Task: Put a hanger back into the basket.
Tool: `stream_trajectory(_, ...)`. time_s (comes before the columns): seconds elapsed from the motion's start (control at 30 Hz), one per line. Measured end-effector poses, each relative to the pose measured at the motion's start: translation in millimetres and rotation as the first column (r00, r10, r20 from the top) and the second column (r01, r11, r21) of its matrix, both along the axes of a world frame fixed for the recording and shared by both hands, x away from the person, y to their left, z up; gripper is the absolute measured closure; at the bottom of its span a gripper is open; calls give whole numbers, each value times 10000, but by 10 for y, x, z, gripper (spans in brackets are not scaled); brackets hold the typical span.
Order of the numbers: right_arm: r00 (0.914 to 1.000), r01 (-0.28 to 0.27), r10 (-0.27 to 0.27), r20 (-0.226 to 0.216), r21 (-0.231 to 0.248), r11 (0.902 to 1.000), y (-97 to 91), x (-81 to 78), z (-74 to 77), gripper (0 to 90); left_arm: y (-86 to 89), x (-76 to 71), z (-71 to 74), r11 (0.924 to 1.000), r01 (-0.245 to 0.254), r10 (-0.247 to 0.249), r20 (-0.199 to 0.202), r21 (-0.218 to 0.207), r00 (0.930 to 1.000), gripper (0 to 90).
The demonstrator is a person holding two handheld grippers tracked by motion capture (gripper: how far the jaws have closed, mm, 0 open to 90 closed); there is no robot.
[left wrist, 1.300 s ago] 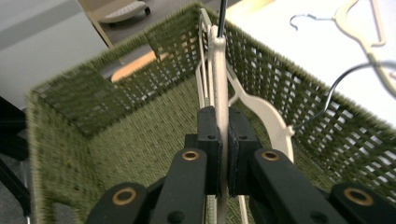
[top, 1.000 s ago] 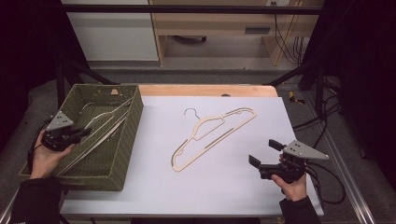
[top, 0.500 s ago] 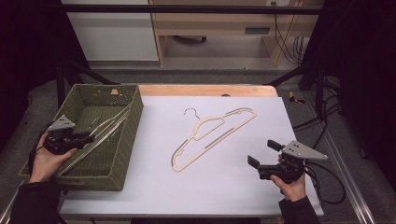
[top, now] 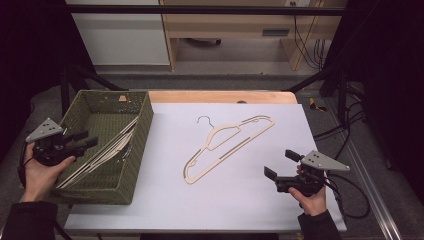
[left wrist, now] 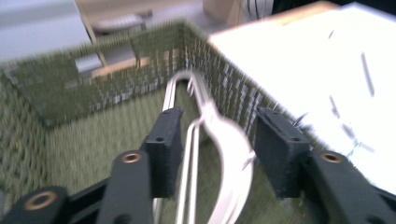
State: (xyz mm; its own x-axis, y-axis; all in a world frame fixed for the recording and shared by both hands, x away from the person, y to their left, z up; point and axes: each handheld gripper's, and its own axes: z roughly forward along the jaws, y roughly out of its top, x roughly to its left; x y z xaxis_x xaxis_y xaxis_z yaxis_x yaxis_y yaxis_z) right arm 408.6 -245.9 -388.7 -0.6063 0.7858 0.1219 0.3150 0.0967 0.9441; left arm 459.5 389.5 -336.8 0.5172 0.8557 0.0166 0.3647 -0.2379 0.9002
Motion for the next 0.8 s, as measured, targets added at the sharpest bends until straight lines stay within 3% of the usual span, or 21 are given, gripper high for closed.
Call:
stream_trajectory(0.1,10000,-36,36,40,43,10000,10,-1,8,35,-192,-91,107,9987,56,-32,493,-497,9988,388)
stream_trajectory(0.23,10000,-53,53,37,84,10000,19,-7,15,34,-375,-130,165,9965,291,-234,737,-780,9970,295)
stream_trajectory(0.4,9999,-10,9,122,107,9999,15,-10,21,34,-776,-209,213,9909,873,-743,1245,-1025,9894,185)
stream_trajectory(0.5,9999,-23,21,133,114,9999,13,-11,22,34,-905,-227,201,9885,1035,-894,1255,-1100,9881,134)
stream_trajectory(0.57,9999,-30,29,130,83,10000,7,-13,23,34,-1100,-234,153,9859,1234,-1091,1243,-1134,9862,110)
stream_trajectory(0.6,9999,-30,29,130,83,10000,7,-13,23,34,-1100,-234,153,9859,1234,-1091,1243,-1134,9862,105)
stream_trajectory(0.8,9999,52,-53,140,90,9999,7,-6,22,31,-1430,-206,26,9784,1661,-1553,930,-1228,9835,77)
